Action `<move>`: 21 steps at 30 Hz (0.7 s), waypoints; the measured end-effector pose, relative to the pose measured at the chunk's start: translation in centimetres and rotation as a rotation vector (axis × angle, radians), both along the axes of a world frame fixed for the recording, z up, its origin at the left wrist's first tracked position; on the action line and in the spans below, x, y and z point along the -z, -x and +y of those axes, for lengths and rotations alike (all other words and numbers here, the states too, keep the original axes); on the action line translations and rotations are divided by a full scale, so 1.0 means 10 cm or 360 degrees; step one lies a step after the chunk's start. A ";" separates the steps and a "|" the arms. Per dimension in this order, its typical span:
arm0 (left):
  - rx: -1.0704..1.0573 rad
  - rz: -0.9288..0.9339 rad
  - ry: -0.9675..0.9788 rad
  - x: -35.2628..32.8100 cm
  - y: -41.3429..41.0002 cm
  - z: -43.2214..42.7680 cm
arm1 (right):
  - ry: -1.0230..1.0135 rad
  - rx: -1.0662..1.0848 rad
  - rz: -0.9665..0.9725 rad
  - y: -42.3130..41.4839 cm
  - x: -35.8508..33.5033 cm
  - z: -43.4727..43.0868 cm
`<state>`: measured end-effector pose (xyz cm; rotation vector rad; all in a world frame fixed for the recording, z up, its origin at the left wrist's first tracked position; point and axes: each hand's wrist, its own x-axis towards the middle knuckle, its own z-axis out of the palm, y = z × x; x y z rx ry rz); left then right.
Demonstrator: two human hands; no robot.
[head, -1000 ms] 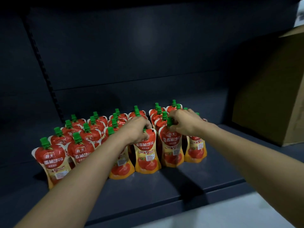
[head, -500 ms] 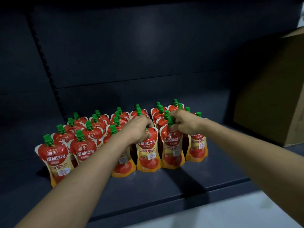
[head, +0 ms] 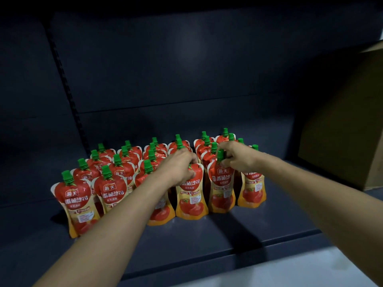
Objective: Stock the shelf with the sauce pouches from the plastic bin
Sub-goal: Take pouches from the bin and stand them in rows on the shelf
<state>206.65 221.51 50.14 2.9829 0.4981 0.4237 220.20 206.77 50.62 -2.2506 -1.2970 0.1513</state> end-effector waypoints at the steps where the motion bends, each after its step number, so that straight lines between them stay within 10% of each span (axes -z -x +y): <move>1: -0.0001 -0.0006 0.0000 0.00 0.00 0.00 | 0.0005 0.0015 -0.0009 0.00 0.00 0.00; 13: -0.0029 -0.0263 -0.0387 0.13 0.12 -0.07 | -0.0044 0.0278 -0.0580 0.29 0.09 -0.13; 21: 0.0433 -0.0744 -0.0334 0.63 0.51 -0.62 | -0.0635 0.0450 -0.0677 1.01 0.81 -0.87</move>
